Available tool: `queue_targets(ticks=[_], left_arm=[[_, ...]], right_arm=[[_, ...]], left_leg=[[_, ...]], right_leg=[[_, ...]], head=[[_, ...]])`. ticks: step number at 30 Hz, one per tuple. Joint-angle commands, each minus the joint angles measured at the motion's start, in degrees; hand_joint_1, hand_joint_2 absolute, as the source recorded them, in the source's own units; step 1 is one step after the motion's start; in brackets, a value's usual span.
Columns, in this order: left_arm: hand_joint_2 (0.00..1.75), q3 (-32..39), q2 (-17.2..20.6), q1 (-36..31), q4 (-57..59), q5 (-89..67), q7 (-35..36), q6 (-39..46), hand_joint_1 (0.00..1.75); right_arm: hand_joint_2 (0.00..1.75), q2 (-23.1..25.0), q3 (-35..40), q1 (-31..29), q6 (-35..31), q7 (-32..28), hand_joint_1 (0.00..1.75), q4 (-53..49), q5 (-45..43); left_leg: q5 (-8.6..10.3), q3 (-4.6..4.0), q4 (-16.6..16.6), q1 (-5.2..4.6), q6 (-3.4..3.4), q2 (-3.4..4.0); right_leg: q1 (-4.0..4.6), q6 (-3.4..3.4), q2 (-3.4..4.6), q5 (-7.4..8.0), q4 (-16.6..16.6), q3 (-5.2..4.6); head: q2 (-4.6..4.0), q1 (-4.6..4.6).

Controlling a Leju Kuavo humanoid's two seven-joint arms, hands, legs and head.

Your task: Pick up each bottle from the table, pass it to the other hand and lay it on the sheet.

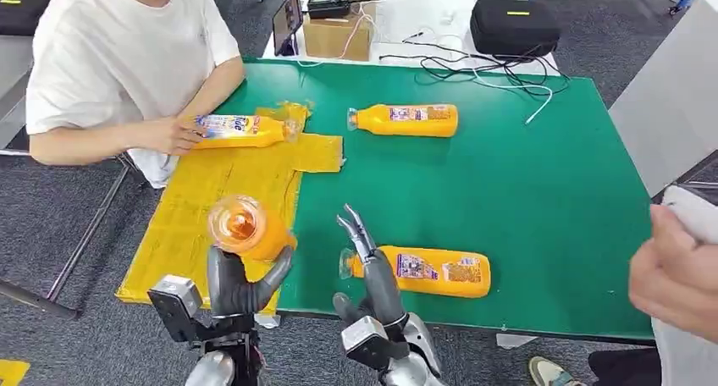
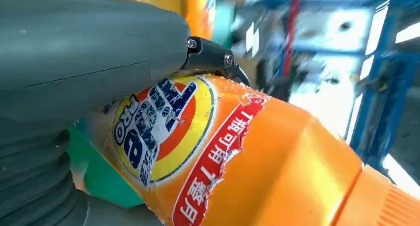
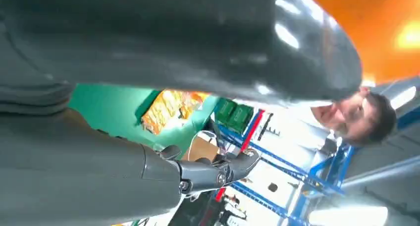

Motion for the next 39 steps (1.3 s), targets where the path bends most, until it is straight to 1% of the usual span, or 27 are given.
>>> queue_targets(ticks=[1, 3, 4, 5, 7, 8, 9, 10, 13, 15, 18, 20, 22, 26, 30, 31, 33, 34, 35, 36, 37, 38, 39], left_arm=[[1.75, 22.3, -4.4, -8.4, 16.7, -29.9, 3.2, 6.5, 1.75], [1.75, 25.4, -4.3, -11.2, 20.5, -33.0, 3.1, 6.5, 1.75], [1.75, 25.1, -3.6, -12.5, 22.1, -32.2, 3.5, 6.5, 1.75], [1.75, 27.2, -3.5, -14.3, 24.1, -36.0, 3.9, 6.5, 1.75], [1.75, 33.3, -5.0, -16.7, 26.1, -45.0, 3.4, 6.5, 1.75], [1.75, 33.5, -4.2, -17.9, 27.6, -45.2, 4.0, 6.5, 1.75], [1.75, 34.4, -3.2, -19.4, 29.6, -49.0, 5.5, 6.5, 1.75], [1.75, 35.2, -2.9, -20.3, 30.9, -51.8, 6.3, 6.5, 1.75], [1.75, 40.2, -1.3, -24.0, 36.7, -67.0, 10.0, 6.5, 1.75], [1.75, 38.8, 0.5, -25.5, 40.4, -76.4, 13.2, 6.5, 1.75], [1.75, 34.3, 0.8, -27.1, 44.0, -77.9, 15.1, 6.5, 1.75], [1.75, 30.6, 1.6, -27.8, 45.5, -79.7, 19.0, 6.5, 1.75], [1.75, 25.6, 3.3, -28.9, 49.8, -79.2, 22.3, 6.3, 1.75], [1.75, 23.4, 3.8, -29.2, 53.0, -76.9, 24.2, 3.6, 1.75], [1.75, 22.5, 3.5, -28.5, 55.2, -73.9, 24.6, 2.0, 1.75], [1.75, 22.1, 3.5, -28.6, 56.1, -72.4, 24.9, -0.3, 1.59], [1.75, 21.9, 3.2, -28.5, 56.8, -70.4, 25.2, -2.2, 1.57], [1.75, 22.5, 2.8, -28.4, 56.7, -67.5, 24.6, -3.6, 1.47], [1.75, 22.0, 3.0, -28.6, 57.0, -67.3, 25.3, -3.8, 1.38], [1.75, 21.4, 3.1, -28.9, 57.2, -67.7, 25.7, -3.6, 1.12], [1.75, 20.7, 3.4, -29.3, 57.8, -67.9, 27.1, -3.8, 0.35], [1.75, 20.5, 3.5, -29.5, 57.9, -67.5, 27.5, -4.5, 0.17], [1.75, 20.5, 3.6, -29.6, 57.9, -67.5, 27.5, -4.5, 0.12]], right_arm=[[0.0, 1.6, -7.4, 3.0, 1.2, -0.4, 0.0, -3.4, -2.7], [0.0, 1.8, -8.4, 2.9, 1.2, -1.2, 0.0, -3.2, -3.3], [0.0, 1.9, -8.9, 2.7, 1.3, -1.3, 0.0, -3.1, -3.7], [0.0, 2.8, -10.8, 2.3, 1.9, -1.3, 0.0, -2.6, -5.9], [0.0, 3.9, -12.3, 1.2, 2.2, -0.8, 0.0, -1.0, -7.3], [0.0, 4.3, -12.4, 0.7, 2.9, -0.7, 0.0, -0.4, -8.0], [0.0, 4.7, -12.0, 0.1, 3.6, -0.7, 0.0, 0.6, -8.2], [0.0, 4.8, -11.7, -0.1, 3.8, -0.8, 0.0, 1.1, -8.2], [0.0, 5.7, -11.4, -0.8, 4.9, -0.6, 0.0, 2.9, -9.6], [0.0, 6.0, -10.6, -1.3, 6.0, -0.3, 0.0, 3.7, -9.8], [0.0, 6.0, -9.3, -0.9, 7.4, -0.1, 0.0, 3.3, -9.7], [0.0, 6.1, -8.9, -0.8, 7.9, -0.1, 0.0, 3.2, -9.7], [0.0, 6.2, -8.7, -1.0, 8.4, 0.0, 0.0, 3.5, -9.6], [0.0, 6.1, -9.2, -0.8, 8.4, 0.1, 0.0, 3.6, -9.5], [0.0, 6.1, -9.9, -0.4, 8.5, 0.1, 0.0, 4.0, -9.5], [0.0, 6.1, -10.2, -0.3, 8.4, 0.1, 0.0, 4.1, -9.4], [0.0, 6.1, -10.7, -0.2, 8.5, 0.1, 0.0, 4.2, -9.4], [0.0, 6.1, -11.0, -0.2, 8.7, 0.1, 0.0, 4.2, -9.4], [0.0, 6.1, -11.5, -0.2, 8.7, 0.3, 0.0, 4.4, -9.5], [0.0, 6.0, -11.7, -0.3, 8.7, 0.3, 0.0, 4.4, -9.6], [0.0, 6.1, -12.1, -0.3, 8.9, 0.5, 0.0, 4.6, -9.7], [0.0, 6.1, -12.3, -0.4, 9.1, 0.5, 0.0, 4.8, -9.8], [0.0, 6.1, -12.3, -0.4, 9.1, 0.5, 0.0, 4.8, -9.8]], left_leg=[[0.04, 0.1, -0.1, 0.06, -0.1, -0.14], [0.05, 0.11, -0.1, 0.05, -0.09, -0.14], [0.04, 0.12, -0.1, 0.08, -0.12, -0.1], [0.05, 0.16, -0.1, 0.14, -0.17, -0.07], [0.07, 0.11, -0.1, 0.1, -0.14, -0.03], [0.08, 0.08, 0.0, 0.07, -0.13, -0.04], [0.09, 0.07, 0.0, 0.12, -0.17, -0.01], [0.11, 0.02, 0.0, 0.1, -0.16, -0.03], [0.1, 0.15, -0.1, 0.13, -0.18, 0.13], [0.1, 0.13, 0.0, 0.13, -0.19, 0.14], [0.11, 0.09, -0.1, 0.07, -0.13, 0.03], [0.08, 0.12, 0.0, 0.17, -0.19, -0.01], [0.1, 0.03, 0.0, 0.09, -0.12, -0.09], [0.11, 0.09, 0.0, 0.11, -0.15, -0.07], [0.07, 0.11, 0.0, 0.16, -0.2, 0.02], [0.06, 0.14, 0.0, 0.17, -0.21, 0.09], [0.09, 0.05, 0.0, 0.1, -0.15, 0.01], [0.04, 0.13, 0.0, 0.2, -0.25, 0.07], [0.08, 0.07, 0.0, 0.13, -0.16, -0.01], [0.07, 0.11, 0.0, 0.15, -0.18, -0.01], [0.06, 0.18, -0.1, 0.16, -0.2, 0.0], [0.08, 0.06, 0.0, 0.11, -0.14, 0.03], [0.06, 0.08, 0.0, 0.13, -0.17, 0.06]], right_leg=[[0.06, -0.12, -0.12, 0.0, -0.1, 0.14], [0.05, -0.12, -0.09, 0.02, -0.1, 0.15], [0.09, -0.15, -0.06, 0.03, -0.1, 0.15], [0.15, -0.21, -0.04, 0.05, -0.1, 0.2], [0.11, -0.19, -0.05, 0.06, 0.0, 0.12], [0.08, -0.19, -0.06, 0.07, 0.0, 0.07], [0.14, -0.36, -0.03, 0.16, 0.0, 0.06], [0.14, -0.3, -0.05, 0.14, 0.0, 0.02], [0.16, -0.33, 0.11, 0.17, 0.0, 0.12], [0.16, -0.34, 0.08, 0.16, 0.0, 0.1], [0.1, -0.26, 0.01, 0.13, 0.0, 0.07], [0.21, -0.34, -0.05, 0.11, 0.0, 0.15], [0.12, -0.26, -0.09, 0.1, 0.0, 0.05], [0.13, -0.29, -0.11, 0.11, 0.0, 0.13], [0.19, -0.35, 0.01, 0.12, 0.0, 0.13], [0.2, -0.37, 0.06, 0.12, 0.0, 0.14], [0.13, -0.29, -0.01, 0.12, 0.0, 0.06], [0.24, -0.41, 0.04, 0.09, 0.0, 0.14], [0.16, -0.3, -0.03, 0.11, 0.0, 0.1], [0.19, -0.33, -0.03, 0.1, 0.0, 0.14], [0.2, -0.36, -0.02, 0.1, -0.1, 0.2], [0.14, -0.28, 0.03, 0.13, 0.0, 0.07], [0.17, -0.31, 0.04, 0.12, 0.0, 0.09]], head=[[0.02, 0.0], [0.0, -0.02], [0.0, 0.0], [0.0, 0.0], [0.0, -0.02], [0.0, 0.0], [0.0, -0.02], [0.0, 0.0], [0.0, 0.0], [0.0, -0.02], [0.0, -0.02], [0.0, -0.02], [0.02, 0.02], [0.02, 0.0], [0.0, 0.0], [0.0, 0.0], [0.0, 0.0], [0.0, 0.0], [0.0, 0.0], [0.0, -0.02], [0.0, 0.0], [0.0, -0.02], [0.0, -0.02]])
